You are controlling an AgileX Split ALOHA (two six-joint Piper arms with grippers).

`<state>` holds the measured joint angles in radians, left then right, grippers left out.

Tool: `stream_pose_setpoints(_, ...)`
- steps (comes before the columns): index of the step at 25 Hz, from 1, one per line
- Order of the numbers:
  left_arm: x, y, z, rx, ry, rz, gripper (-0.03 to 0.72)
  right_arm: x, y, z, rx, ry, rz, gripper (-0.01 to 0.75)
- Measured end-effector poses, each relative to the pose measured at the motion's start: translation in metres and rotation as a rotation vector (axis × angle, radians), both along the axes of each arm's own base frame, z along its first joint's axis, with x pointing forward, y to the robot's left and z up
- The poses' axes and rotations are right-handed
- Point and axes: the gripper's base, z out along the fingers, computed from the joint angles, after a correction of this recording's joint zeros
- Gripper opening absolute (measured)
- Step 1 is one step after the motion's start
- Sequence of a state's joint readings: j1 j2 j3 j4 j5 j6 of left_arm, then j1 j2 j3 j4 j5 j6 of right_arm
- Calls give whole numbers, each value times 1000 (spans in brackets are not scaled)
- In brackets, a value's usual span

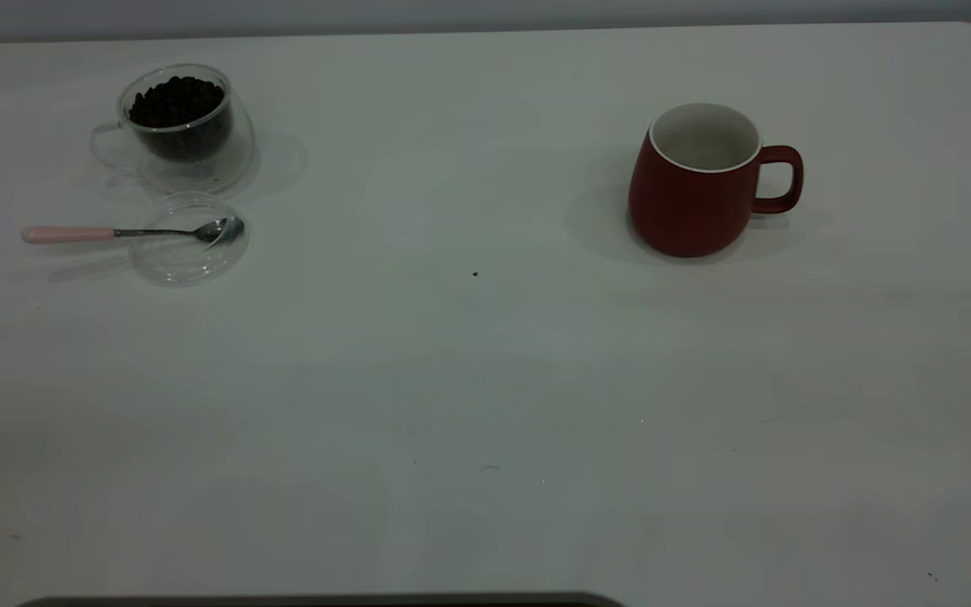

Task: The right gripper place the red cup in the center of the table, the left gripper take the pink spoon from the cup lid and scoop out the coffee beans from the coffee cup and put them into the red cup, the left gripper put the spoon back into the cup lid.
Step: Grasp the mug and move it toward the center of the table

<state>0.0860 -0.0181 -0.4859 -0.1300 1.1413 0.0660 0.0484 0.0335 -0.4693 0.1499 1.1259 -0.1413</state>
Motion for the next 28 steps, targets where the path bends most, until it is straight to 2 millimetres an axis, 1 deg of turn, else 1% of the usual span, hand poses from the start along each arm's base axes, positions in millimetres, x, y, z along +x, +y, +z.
stream_pose_setpoints(16, 0, 0, 0, 1, 0, -1, 464, 0, 1, 0, 7, -1, 4, 371)
stream_pose_setpoints(19, 0, 0, 0, 1, 0, -1, 464, 6, 2, 3, 20, 20, 8, 377)
stream_pose_setpoints(21, 0, 0, 0, 1, 0, -1, 464, 20, 4, 9, 44, 38, 8, 403)
stream_pose_setpoints(23, 0, 0, 0, 1, 0, -1, 464, 43, 5, 16, 65, 17, -1, 450)
stream_pose_setpoints(26, 0, 0, 0, 1, 0, -1, 464, 86, 6, 19, 33, 8, 0, 514)
stream_pose_setpoints(28, 0, 0, 0, 1, 0, -1, 464, 118, 7, 12, -9, 34, 19, 535)
